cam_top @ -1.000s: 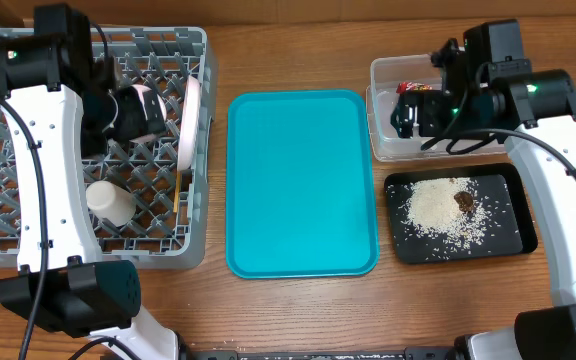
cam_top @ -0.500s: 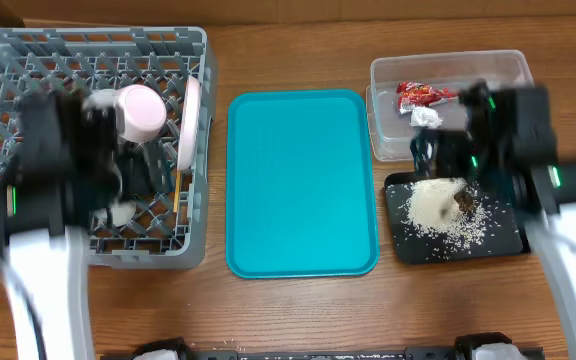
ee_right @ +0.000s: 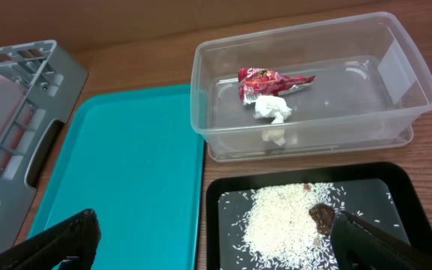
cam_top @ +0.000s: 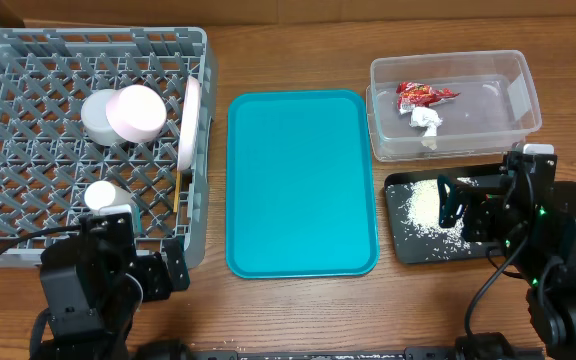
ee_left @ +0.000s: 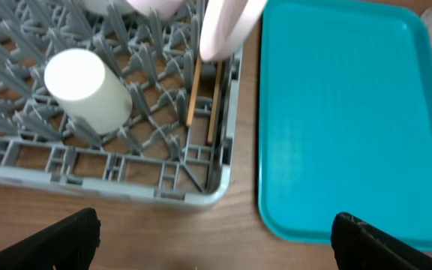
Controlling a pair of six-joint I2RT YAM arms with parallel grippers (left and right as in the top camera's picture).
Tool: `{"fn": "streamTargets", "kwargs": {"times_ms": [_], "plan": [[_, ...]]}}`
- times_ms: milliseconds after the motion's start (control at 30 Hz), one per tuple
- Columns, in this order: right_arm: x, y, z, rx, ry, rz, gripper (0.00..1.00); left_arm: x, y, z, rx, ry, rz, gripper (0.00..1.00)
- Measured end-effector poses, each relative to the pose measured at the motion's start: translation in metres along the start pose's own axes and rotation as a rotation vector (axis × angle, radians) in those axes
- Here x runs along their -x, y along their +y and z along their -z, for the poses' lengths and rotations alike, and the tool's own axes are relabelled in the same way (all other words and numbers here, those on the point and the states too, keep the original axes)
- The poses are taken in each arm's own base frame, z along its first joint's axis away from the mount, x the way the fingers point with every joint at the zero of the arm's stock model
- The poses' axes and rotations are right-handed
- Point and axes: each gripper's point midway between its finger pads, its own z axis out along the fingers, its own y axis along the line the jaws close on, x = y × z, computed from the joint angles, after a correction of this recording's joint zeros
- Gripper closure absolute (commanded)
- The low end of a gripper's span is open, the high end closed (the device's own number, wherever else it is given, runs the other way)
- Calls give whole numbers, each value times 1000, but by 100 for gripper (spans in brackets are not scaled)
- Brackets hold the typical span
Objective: Sort waste into correct bins and load items into the dishwasher
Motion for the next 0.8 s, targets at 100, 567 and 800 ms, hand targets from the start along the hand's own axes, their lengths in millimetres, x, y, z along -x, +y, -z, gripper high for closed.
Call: {"fn": "streamTargets", "kwargs": {"times_ms": [100,567,800], "plan": [[-1,-1,-3,-2,11,-1,0,-10,1,-1,2,40,5,0],[-9,-4,-21,-20,81,-7,0,-11,1,-1,2,43,5,0],[-16,-8,-37,-35,140,-12,0,-11,1,-1,2,43,5,0]]}}
